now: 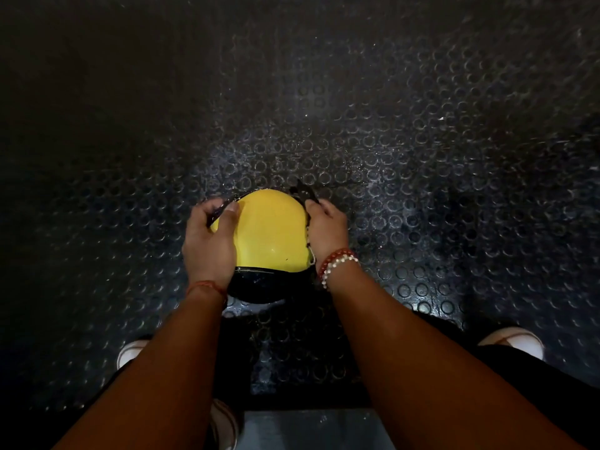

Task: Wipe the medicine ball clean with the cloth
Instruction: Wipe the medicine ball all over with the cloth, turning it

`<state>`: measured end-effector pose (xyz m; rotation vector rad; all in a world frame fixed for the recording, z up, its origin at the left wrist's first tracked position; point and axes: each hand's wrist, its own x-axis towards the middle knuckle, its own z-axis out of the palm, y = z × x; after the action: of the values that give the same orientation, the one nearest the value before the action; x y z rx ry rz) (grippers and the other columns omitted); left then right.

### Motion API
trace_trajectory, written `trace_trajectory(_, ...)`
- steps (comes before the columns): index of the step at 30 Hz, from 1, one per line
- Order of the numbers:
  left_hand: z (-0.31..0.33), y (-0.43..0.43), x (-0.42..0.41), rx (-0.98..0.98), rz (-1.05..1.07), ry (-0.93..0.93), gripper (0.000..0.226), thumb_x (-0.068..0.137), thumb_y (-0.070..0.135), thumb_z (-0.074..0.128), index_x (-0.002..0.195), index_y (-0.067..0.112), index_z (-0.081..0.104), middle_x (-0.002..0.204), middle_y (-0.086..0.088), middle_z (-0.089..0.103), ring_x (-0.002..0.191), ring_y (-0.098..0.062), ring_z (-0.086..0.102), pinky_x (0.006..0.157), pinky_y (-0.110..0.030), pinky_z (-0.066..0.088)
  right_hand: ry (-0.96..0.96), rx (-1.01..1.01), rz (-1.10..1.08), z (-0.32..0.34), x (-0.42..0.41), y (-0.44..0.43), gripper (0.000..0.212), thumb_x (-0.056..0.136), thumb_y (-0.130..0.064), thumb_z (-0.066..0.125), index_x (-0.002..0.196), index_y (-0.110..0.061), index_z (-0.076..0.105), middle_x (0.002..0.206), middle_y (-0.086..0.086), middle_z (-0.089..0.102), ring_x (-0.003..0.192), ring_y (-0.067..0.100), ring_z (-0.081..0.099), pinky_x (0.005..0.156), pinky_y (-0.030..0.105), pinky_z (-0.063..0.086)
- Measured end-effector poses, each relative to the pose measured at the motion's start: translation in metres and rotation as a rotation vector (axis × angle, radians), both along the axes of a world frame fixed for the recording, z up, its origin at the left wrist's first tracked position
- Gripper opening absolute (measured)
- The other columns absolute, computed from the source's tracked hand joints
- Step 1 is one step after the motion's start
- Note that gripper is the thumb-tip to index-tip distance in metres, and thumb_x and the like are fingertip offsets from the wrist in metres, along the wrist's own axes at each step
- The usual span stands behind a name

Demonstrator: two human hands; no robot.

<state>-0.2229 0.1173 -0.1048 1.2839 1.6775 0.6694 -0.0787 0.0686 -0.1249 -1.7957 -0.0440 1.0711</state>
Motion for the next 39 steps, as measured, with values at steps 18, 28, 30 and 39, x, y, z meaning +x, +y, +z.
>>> trace_trajectory(18,-0.006,-0.002,-0.010,0.012,-0.033,-0.081,0.014,0.093,0.031,0.065,0.107,0.030,0.064,0.118,0.004,0.065,0.111,-0.016,0.058,0.097,-0.032,0.046,-0.256,0.044,0.445,0.018,0.004,0.025,0.024,0.094,-0.032,0.051,0.100,-0.017,0.068,0.091,0.002,0.068,0.082,0.019,0.062,0.074,0.031,0.049)
trace_trajectory(28,-0.004,-0.002,-0.013,-0.002,-0.054,-0.085,0.013,0.092,0.028,0.066,0.104,0.032,0.064,0.113,0.009,0.064,0.105,-0.011,0.057,0.094,-0.030,0.047,0.034,-0.094,0.126,-0.005,0.006,-0.002,0.019,0.093,-0.022,0.053,0.090,-0.012,0.069,0.097,0.009,0.068,0.093,0.024,0.061,0.091,0.038,0.049)
trace_trajectory(30,-0.004,-0.002,-0.013,0.011,-0.076,-0.077,0.014,0.091,0.031,0.067,0.105,0.033,0.064,0.112,0.012,0.063,0.104,-0.009,0.058,0.094,-0.029,0.047,-0.132,-0.019,0.232,0.005,0.003,0.003,0.020,0.093,-0.026,0.052,0.080,-0.018,0.065,0.087,0.001,0.065,0.079,0.017,0.059,0.076,0.035,0.052)
trace_trajectory(39,-0.003,-0.007,-0.007,0.059,-0.125,-0.048,0.012,0.096,0.026,0.062,0.105,0.033,0.064,0.116,0.008,0.065,0.109,-0.012,0.058,0.096,-0.030,0.045,-0.373,0.075,0.550,0.020,0.006,0.032,0.024,0.093,-0.029,0.052,0.099,-0.015,0.070,0.088,0.004,0.066,0.072,0.016,0.058,0.072,0.035,0.052)
